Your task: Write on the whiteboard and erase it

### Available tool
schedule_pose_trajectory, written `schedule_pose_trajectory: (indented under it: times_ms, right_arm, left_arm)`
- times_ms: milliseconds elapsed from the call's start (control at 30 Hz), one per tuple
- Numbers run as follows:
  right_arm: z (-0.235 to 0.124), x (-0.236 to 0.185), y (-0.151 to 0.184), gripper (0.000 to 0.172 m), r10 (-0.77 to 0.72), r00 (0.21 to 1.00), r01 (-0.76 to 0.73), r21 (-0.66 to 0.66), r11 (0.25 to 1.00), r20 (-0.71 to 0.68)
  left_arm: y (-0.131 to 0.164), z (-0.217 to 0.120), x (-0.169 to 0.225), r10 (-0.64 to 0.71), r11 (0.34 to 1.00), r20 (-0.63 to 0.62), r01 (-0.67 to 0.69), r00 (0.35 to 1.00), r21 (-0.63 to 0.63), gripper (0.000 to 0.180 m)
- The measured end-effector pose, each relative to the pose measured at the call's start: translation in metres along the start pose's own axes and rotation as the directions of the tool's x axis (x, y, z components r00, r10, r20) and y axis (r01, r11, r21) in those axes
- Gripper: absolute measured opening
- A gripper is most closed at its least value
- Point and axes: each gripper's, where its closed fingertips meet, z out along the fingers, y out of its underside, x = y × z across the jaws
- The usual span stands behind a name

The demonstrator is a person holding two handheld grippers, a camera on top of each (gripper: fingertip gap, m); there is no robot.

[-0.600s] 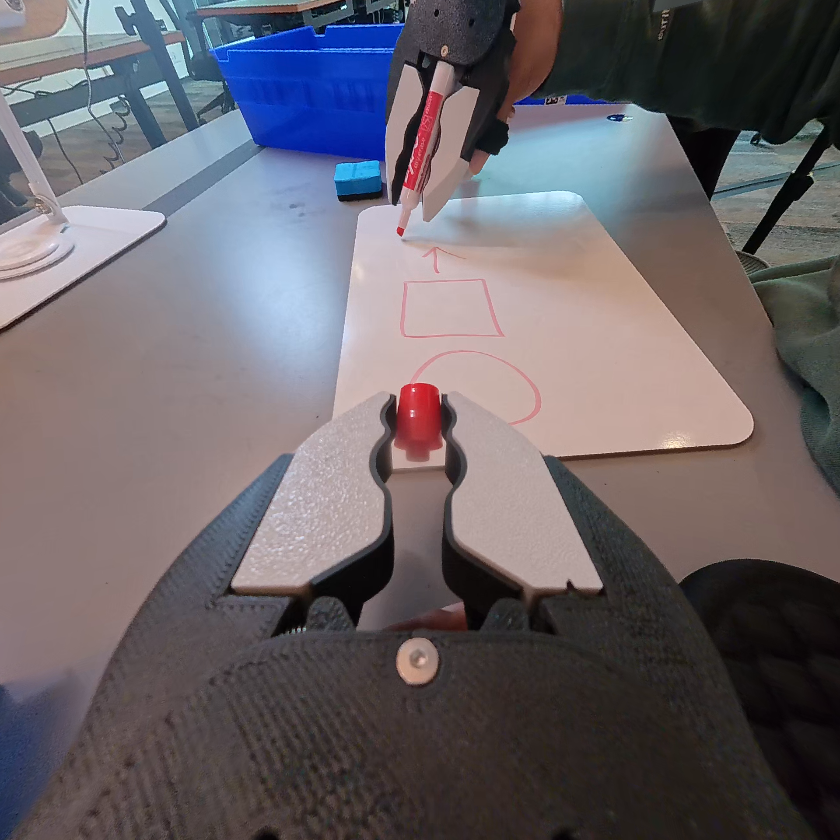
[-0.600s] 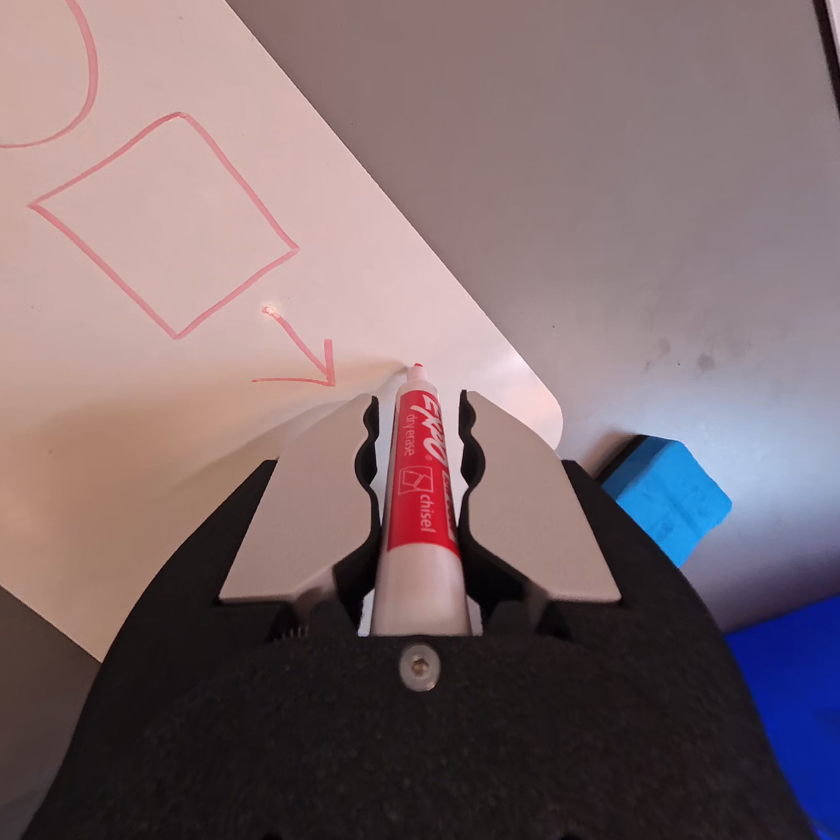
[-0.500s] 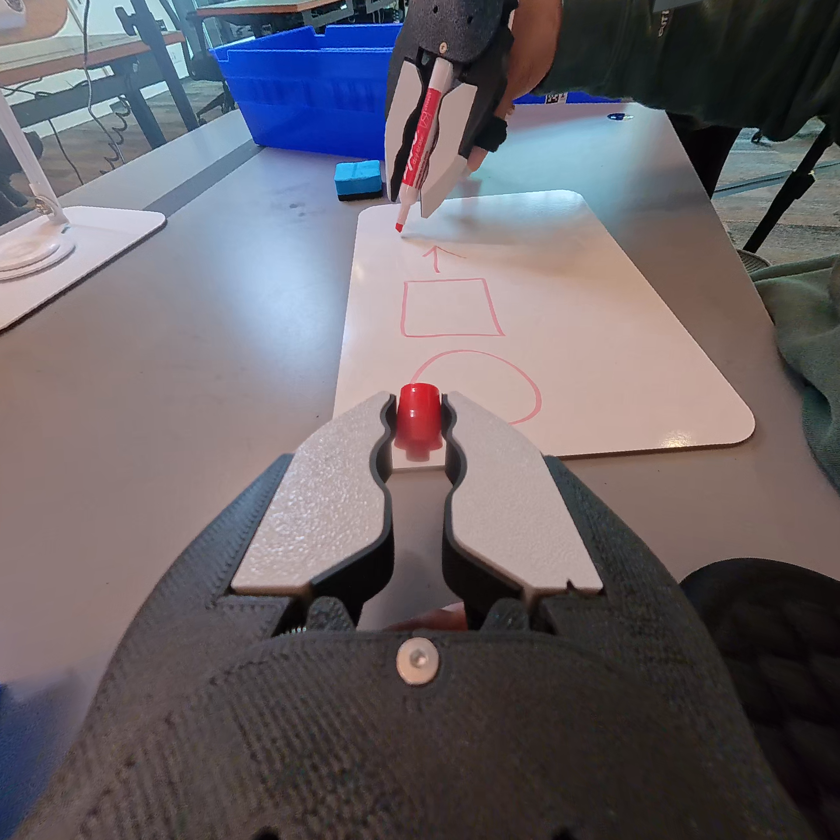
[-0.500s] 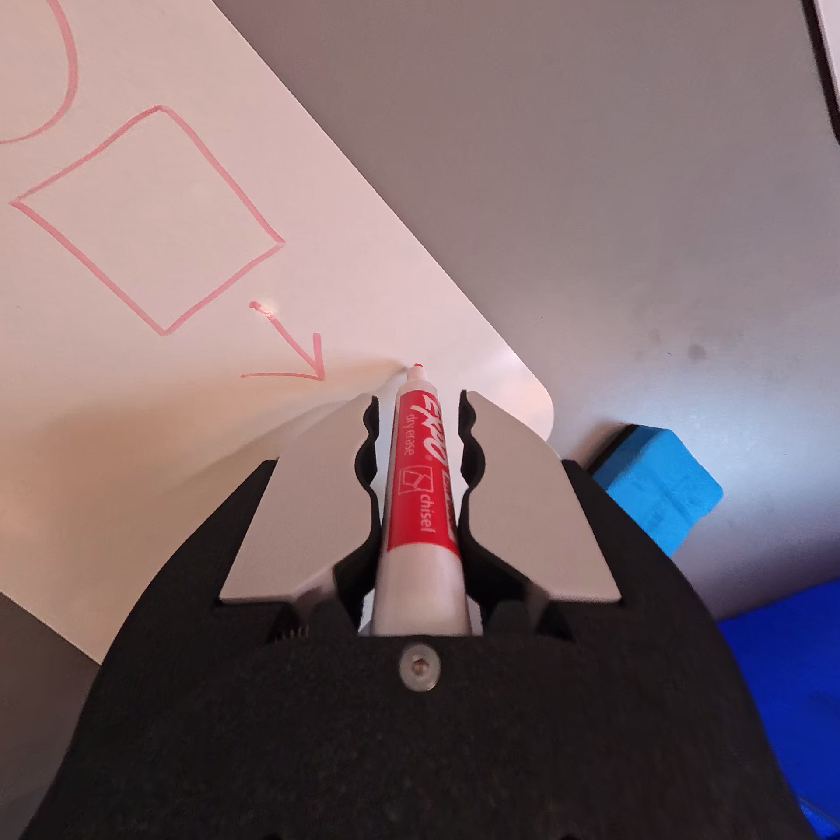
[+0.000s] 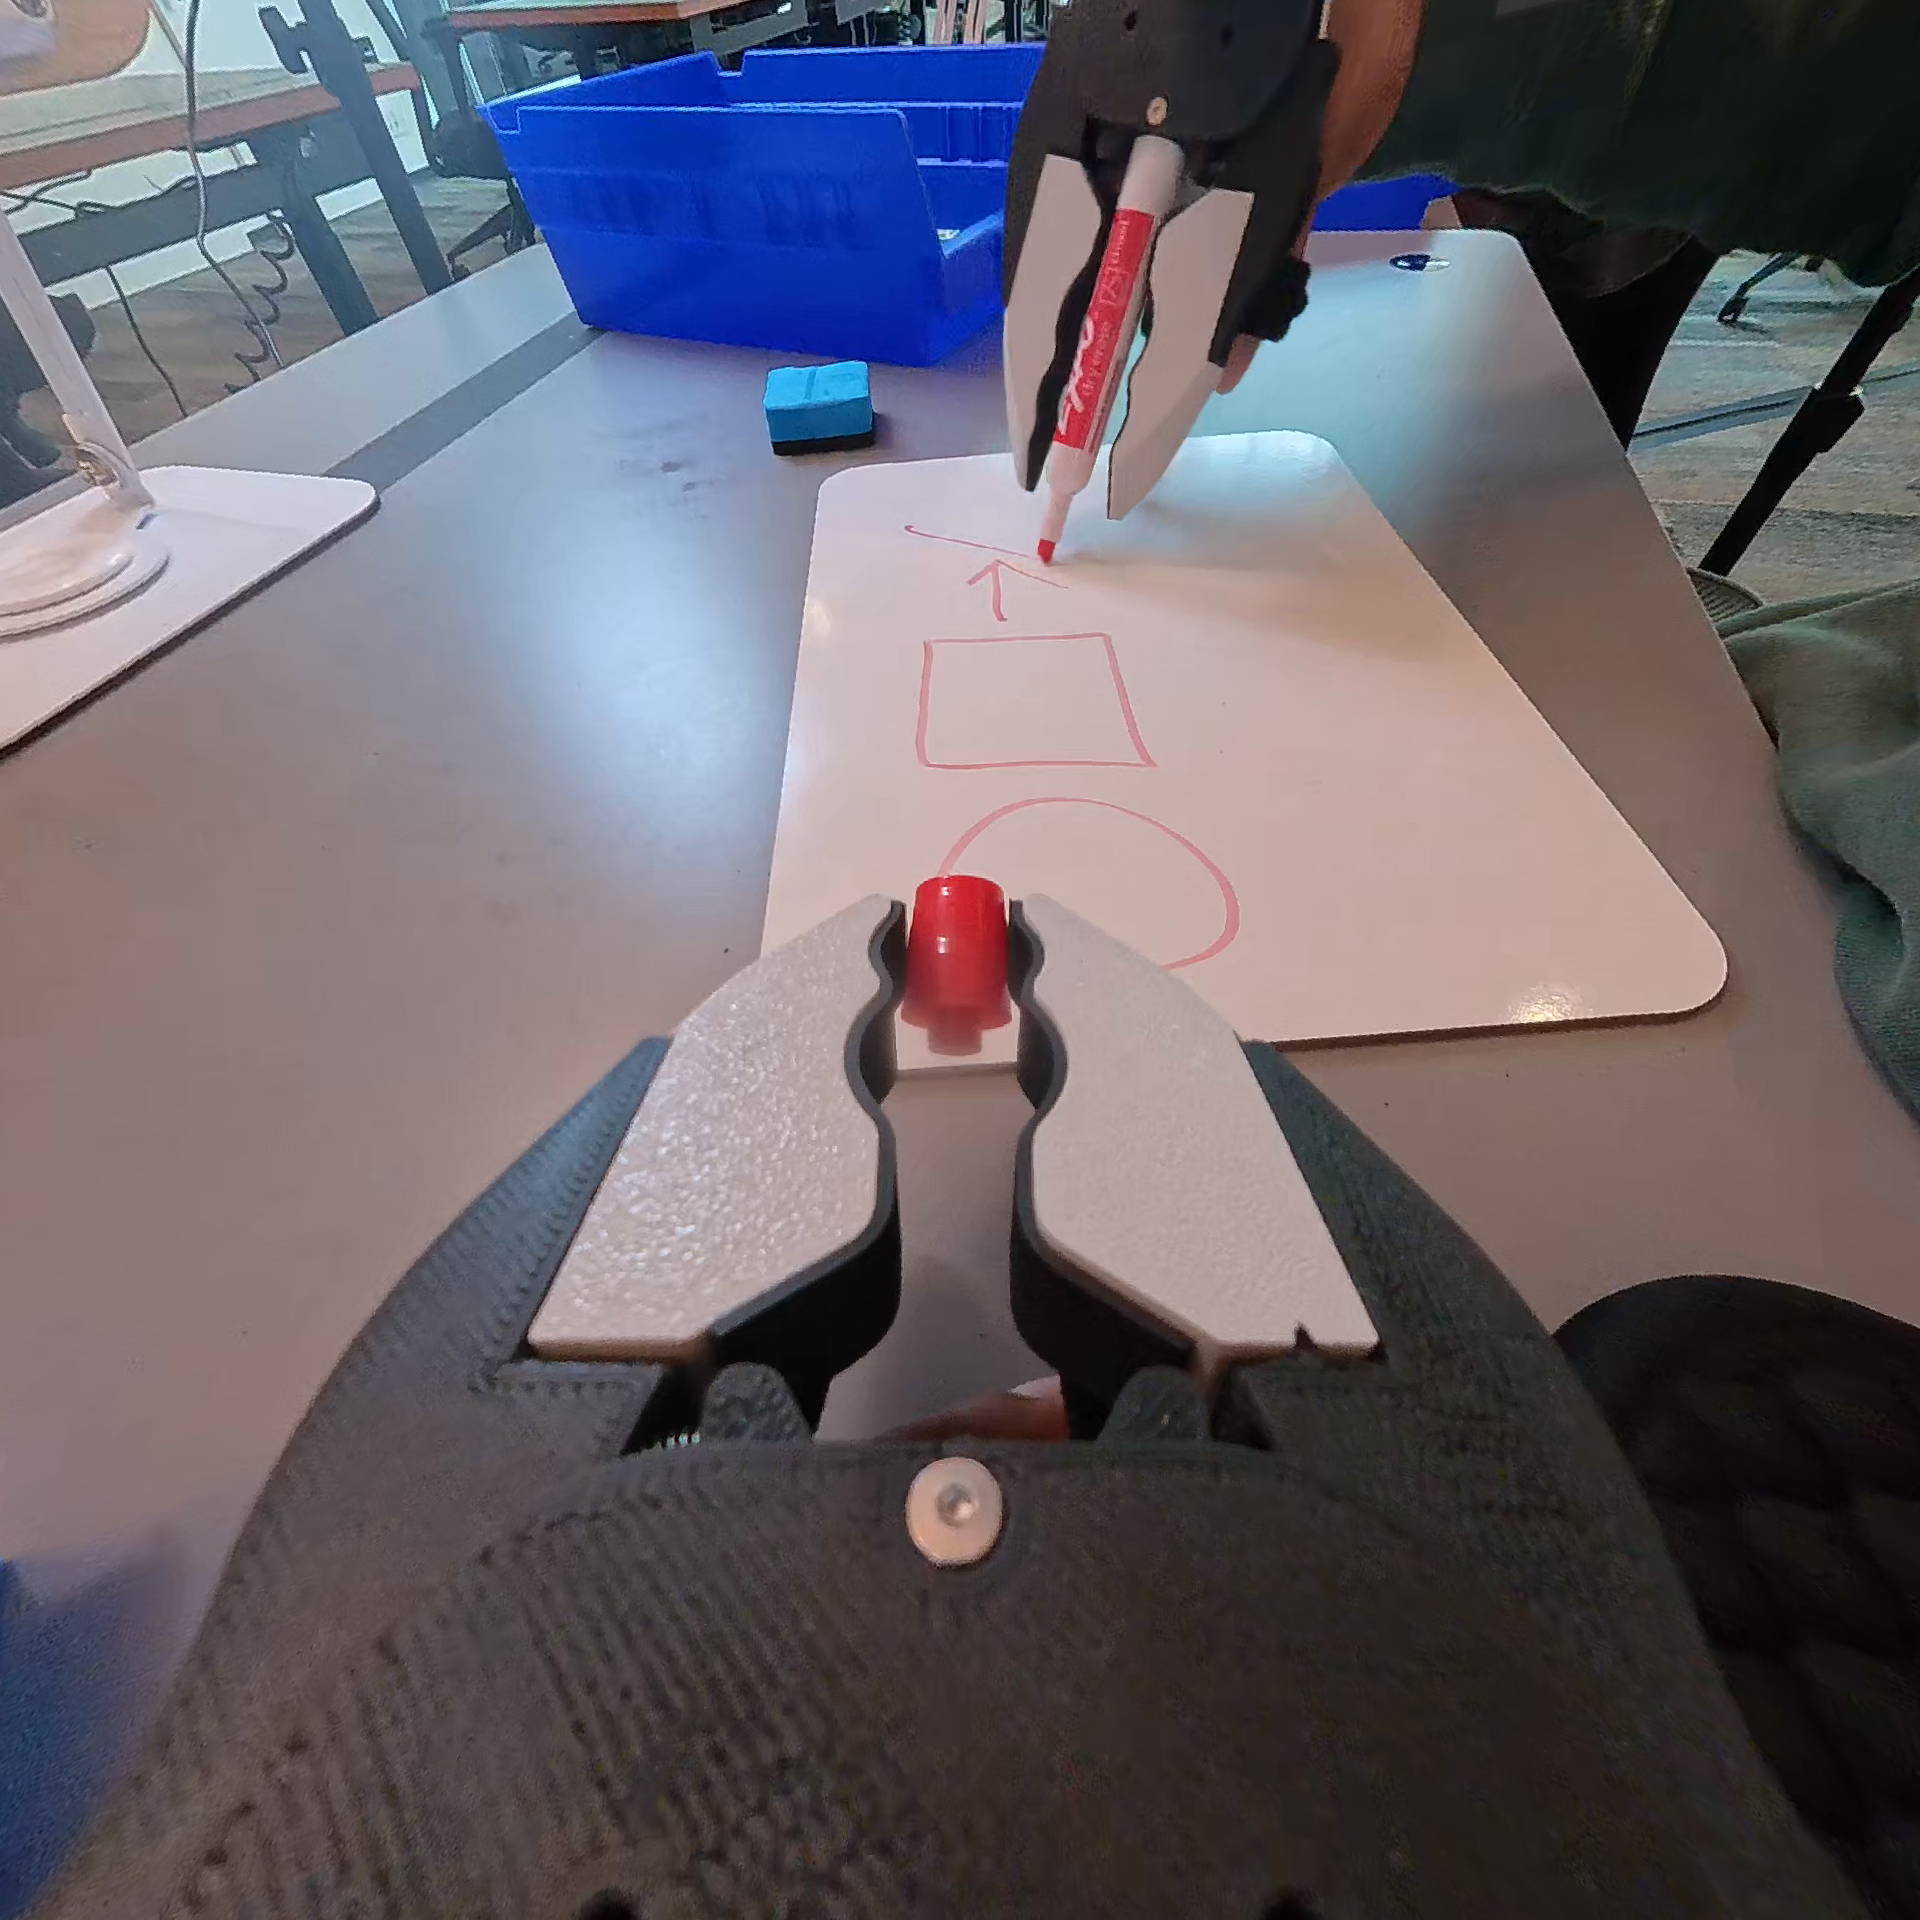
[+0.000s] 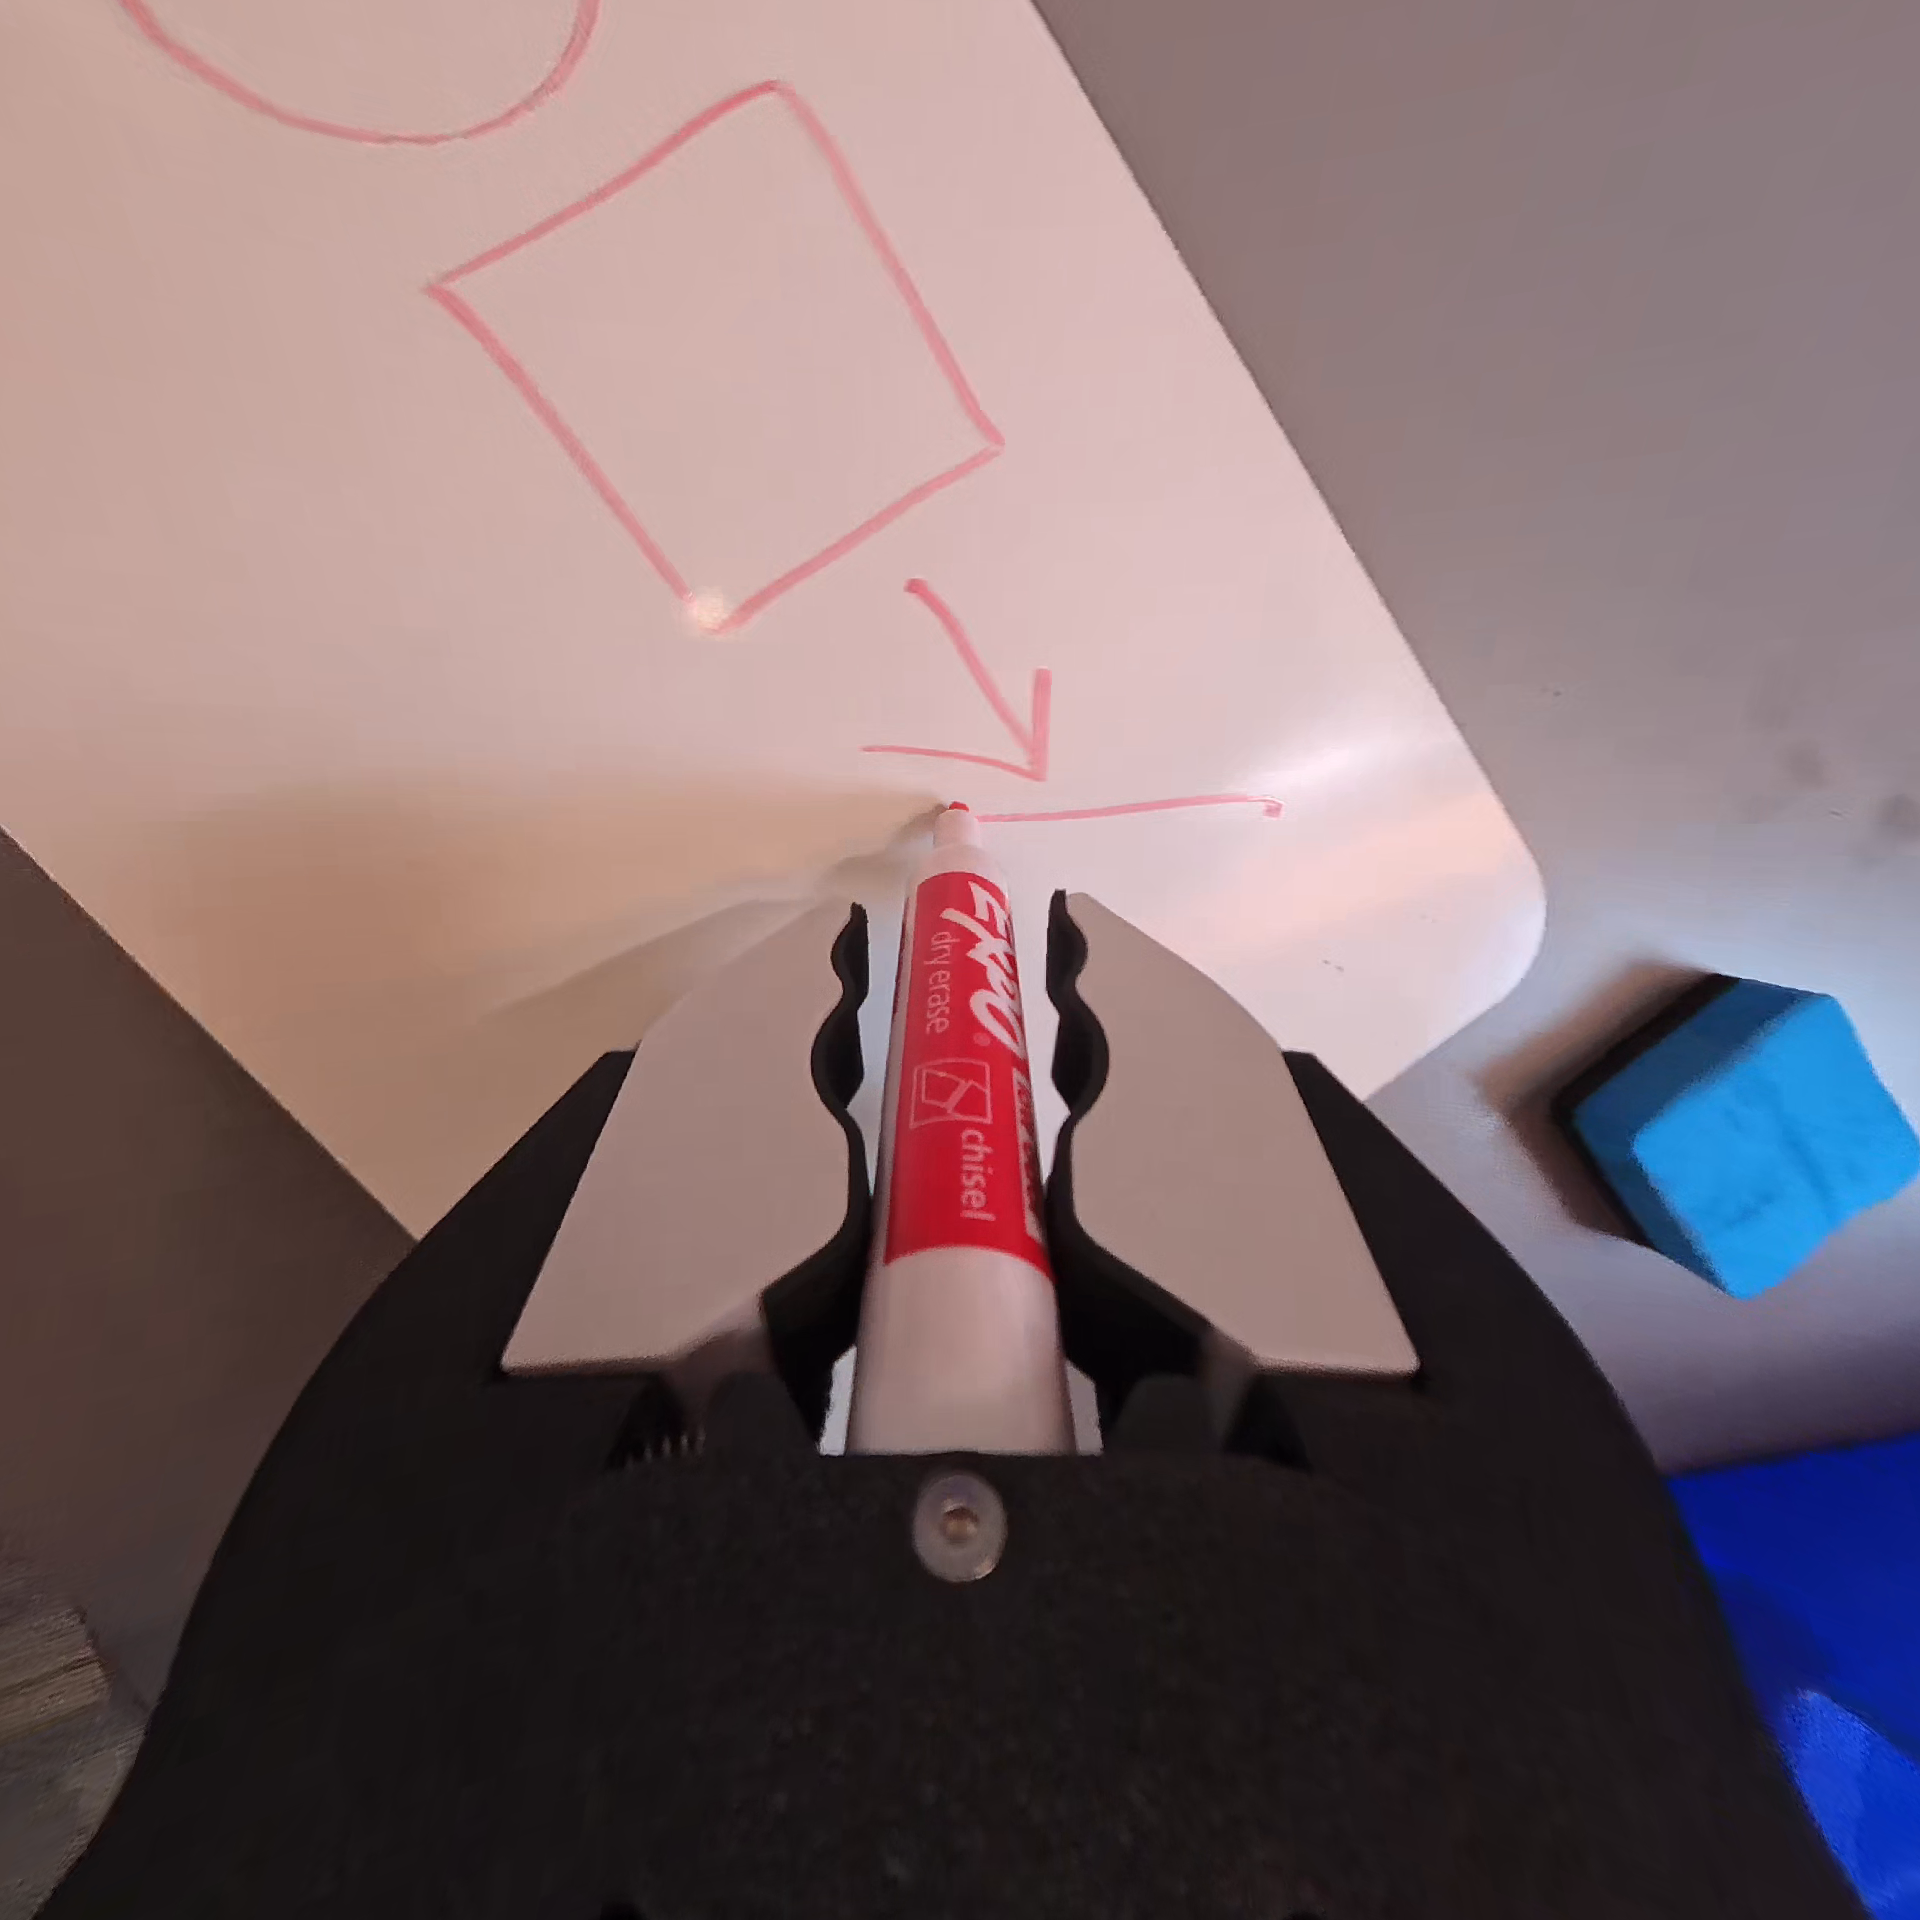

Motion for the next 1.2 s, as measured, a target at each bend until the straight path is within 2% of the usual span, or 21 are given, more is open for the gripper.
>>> schedule_pose_trajectory:
  times_ms: [333, 700, 800, 867, 1000, 1100, 1200]
  right_arm:
    - [-0.019, 0.04, 0.049, 0.036, 0.11, 0.989, -0.116, -0.056, 0.992, -0.099]
    - [0.005, 0.062, -0.001, 0.035, 0.066, 0.992, -0.062, 0.039, 0.997, -0.107]
    - [-0.011, 0.059, -0.01, 0.035, 0.119, 0.99, -0.105, 0.165, 0.981, -0.081]
    - [-0.03, 0.045, -0.026, 0.034, 0.148, 0.989, -0.135, 0.315, 0.939, -0.019]
    - [-0.065, 0.001, -0.063, 0.035, 0.121, 0.988, -0.155, 0.588, 0.794, 0.097]
    - [-0.078, -0.033, -0.086, 0.035, 0.089, 0.974, -0.213, 0.716, 0.665, 0.207]
    - [-0.082, -0.061, -0.108, 0.035, 0.042, 0.96, -0.249, 0.782, 0.571, 0.276]
  left_arm:
    - [0.0, 0.0, -0.001, -0.003, 1.0, 0.006, 0.003, 1.0, 0.0, 0.018]
    - [-0.001, 0.0, -0.001, 0.001, 1.0, 0.008, -0.001, 1.0, 0.005, 0.018]
    - [-0.001, -0.001, -0.001, 0.003, 1.0, 0.006, -0.003, 1.0, 0.007, 0.018]
    - [-0.004, 0.0, 0.0, 0.008, 1.0, 0.007, -0.008, 1.0, 0.028, 0.018]
    - [-0.027, 0.002, 0.008, 0.088, 0.987, 0.037, -0.093, 0.995, 0.13, 0.018]
    - [-0.056, 0.007, 0.022, 0.169, 0.957, 0.059, -0.178, 0.984, 0.228, 0.018]
    - [-0.082, 0.015, 0.038, 0.244, 0.92, 0.068, -0.253, 0.967, 0.299, 0.018]
